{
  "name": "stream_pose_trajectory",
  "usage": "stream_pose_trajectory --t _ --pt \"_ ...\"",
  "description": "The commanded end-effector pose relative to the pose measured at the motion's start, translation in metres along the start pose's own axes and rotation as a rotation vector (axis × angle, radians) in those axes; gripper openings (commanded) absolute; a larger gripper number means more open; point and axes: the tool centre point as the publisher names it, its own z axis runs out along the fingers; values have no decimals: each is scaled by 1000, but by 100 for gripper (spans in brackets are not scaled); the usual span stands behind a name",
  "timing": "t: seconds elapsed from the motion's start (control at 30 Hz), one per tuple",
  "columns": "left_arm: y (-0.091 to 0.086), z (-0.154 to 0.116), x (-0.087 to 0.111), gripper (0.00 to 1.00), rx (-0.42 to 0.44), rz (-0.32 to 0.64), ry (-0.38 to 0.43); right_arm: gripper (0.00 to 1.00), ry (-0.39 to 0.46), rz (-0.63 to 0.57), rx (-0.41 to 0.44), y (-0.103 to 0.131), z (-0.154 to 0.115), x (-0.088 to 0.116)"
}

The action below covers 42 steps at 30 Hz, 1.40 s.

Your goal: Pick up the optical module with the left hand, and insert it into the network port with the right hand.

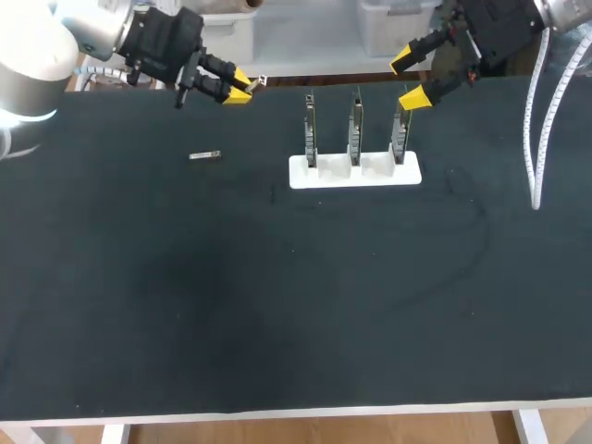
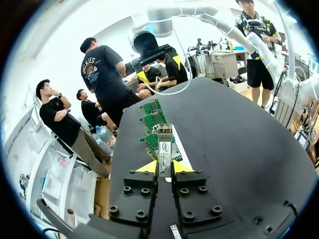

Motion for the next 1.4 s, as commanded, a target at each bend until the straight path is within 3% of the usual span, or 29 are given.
stream_pose_trajectory --t 0.03,0.27,0.3,0.37,0.5,0.7,0.8,1.4 --pt "6 0 1 0 15 1 1 100 0 0 -1 -1 0 0" --pt "6 0 1 0 15 1 1 100 0 0 -1 -1 0 0" --pt "7 -2 2 0 42 -40 13 100 0 0 -1 -1 0 0" --pt "12 -10 4 0 -3 -75 -13 100 0 0 -1 -1 0 0" --pt "17 -18 1 0 -29 -40 21 100 0 0 -1 -1 0 0" --pt "6 3 -11 0 48 -8 4 100 0 0 -1 -1 0 0" --pt "6 3 -20 0 104 134 42 100 0 0 -1 -1 0 0" --pt "6 3 -20 0 104 134 42 100 0 0 -1 -1 0 0"
